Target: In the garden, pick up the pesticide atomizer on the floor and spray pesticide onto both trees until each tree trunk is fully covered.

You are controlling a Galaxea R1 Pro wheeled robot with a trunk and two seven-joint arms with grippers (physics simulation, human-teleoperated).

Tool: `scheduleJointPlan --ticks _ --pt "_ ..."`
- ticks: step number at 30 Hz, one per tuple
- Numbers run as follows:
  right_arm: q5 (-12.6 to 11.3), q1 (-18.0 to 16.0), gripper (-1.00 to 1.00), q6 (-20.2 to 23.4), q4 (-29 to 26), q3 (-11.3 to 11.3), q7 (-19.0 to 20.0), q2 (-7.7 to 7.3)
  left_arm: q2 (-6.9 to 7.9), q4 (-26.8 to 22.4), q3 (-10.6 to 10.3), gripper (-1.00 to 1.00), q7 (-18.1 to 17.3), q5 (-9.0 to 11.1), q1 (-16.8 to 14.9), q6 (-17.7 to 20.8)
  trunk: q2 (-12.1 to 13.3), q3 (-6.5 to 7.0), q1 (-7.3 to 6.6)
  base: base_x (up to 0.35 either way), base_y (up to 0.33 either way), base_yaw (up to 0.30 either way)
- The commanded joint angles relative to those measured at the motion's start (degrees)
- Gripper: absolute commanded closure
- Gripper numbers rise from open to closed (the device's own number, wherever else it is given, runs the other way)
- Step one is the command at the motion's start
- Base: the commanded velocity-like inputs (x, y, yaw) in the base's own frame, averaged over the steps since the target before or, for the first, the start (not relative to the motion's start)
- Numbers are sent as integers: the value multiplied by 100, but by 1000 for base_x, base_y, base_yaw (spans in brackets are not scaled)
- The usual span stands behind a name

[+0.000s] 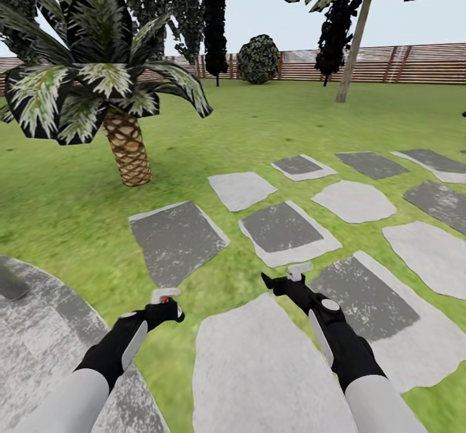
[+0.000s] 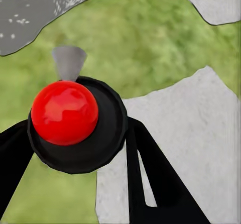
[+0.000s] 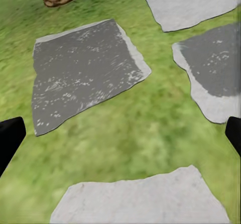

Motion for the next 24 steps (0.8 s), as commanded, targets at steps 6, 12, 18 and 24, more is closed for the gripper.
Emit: scheduleJointPlan --ticks 6,12,18,24 --pt "-3 -2 -100 34 1 -4 18 -5 8 -10 -21 100 10 58 -2 36 -2 -5 2 245 -215 -3" --pt "-3 -2 -100 34 -2 -3 13 -7 8 -10 -21 100 10 62 -2 36 -2 -5 2 245 -215 0" --pt "5 -2 -100 34 0 -3 13 -7 8 -10 -21 100 10 58 -2 36 -2 -5 2 245 -215 0" --pt "13 -2 -100 34 3 -3 11 -5 8 -10 -21 100 10 57 -2 36 -2 -5 2 245 -213 0"
